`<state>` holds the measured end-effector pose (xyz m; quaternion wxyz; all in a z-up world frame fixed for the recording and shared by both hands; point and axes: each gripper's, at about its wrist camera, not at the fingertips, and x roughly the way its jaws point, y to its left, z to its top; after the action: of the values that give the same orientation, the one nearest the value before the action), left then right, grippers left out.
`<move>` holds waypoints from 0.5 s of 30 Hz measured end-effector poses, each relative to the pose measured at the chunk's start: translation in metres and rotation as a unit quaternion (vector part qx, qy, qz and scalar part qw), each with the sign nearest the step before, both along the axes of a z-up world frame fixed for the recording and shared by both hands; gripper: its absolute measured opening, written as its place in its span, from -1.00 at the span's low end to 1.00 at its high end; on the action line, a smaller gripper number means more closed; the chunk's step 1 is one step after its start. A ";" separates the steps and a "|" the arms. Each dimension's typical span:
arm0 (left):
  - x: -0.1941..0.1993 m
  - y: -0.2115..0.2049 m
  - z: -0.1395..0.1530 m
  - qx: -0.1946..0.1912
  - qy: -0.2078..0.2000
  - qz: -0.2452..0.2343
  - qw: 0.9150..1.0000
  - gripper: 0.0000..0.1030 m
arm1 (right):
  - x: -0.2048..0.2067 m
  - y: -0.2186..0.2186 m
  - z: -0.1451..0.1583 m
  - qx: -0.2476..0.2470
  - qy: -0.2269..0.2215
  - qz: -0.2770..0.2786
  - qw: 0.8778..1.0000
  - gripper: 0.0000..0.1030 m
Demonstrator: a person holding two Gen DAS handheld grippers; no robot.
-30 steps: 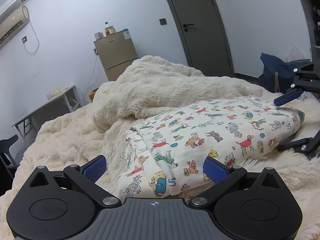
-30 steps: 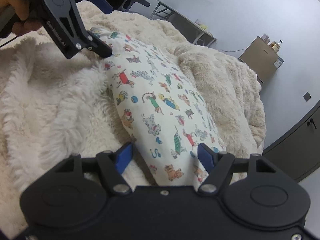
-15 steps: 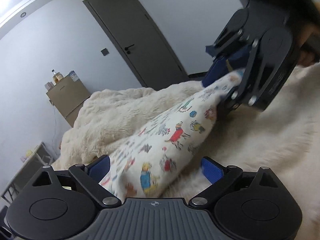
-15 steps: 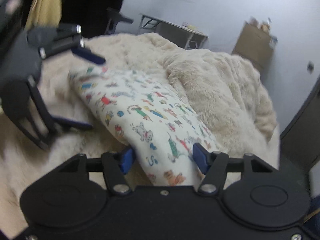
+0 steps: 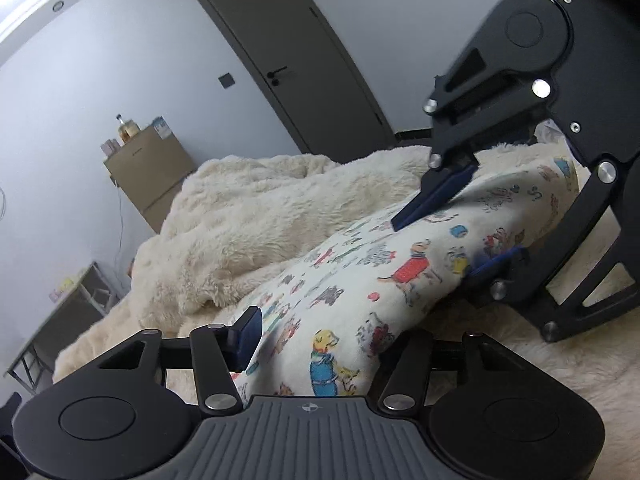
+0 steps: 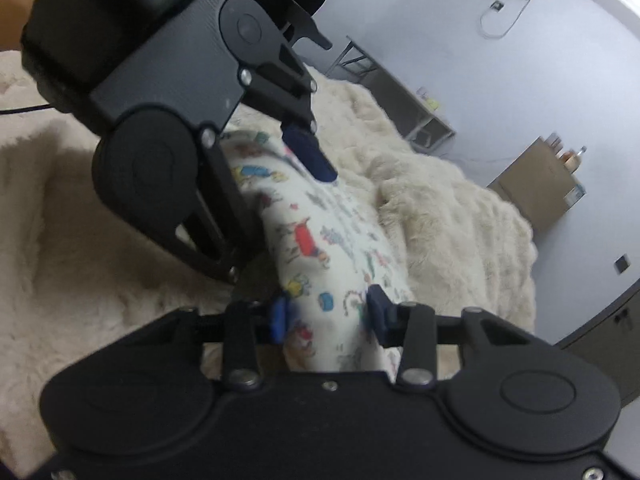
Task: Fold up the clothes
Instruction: 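Grasp the folded cloth end with the right gripper while the left gripper grasps the other end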
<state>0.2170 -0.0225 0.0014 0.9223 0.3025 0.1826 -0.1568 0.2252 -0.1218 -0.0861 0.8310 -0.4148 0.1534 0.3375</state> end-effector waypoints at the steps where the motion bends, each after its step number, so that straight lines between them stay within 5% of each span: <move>1: -0.001 0.000 -0.001 0.000 0.001 -0.002 1.000 0.00 | -0.002 -0.005 -0.002 -0.005 -0.001 0.000 1.000 -0.25; 7: -0.002 0.005 -0.004 -0.008 0.008 0.001 1.000 0.00 | -0.004 -0.040 -0.027 -0.090 -0.025 -0.038 0.995 -0.26; 10: -0.003 0.005 -0.005 -0.007 0.006 0.001 1.000 0.00 | 0.000 -0.058 -0.022 -0.043 0.003 -0.059 0.997 -0.20; 15: -0.002 0.001 -0.008 0.013 0.003 -0.003 1.000 0.10 | -0.012 -0.044 -0.025 -0.074 -0.038 -0.040 0.996 0.06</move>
<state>0.2150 -0.0210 -0.0065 0.9174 0.3143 0.1862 -0.1577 0.2136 -0.1659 -0.1109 0.8160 -0.4812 0.1625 0.2759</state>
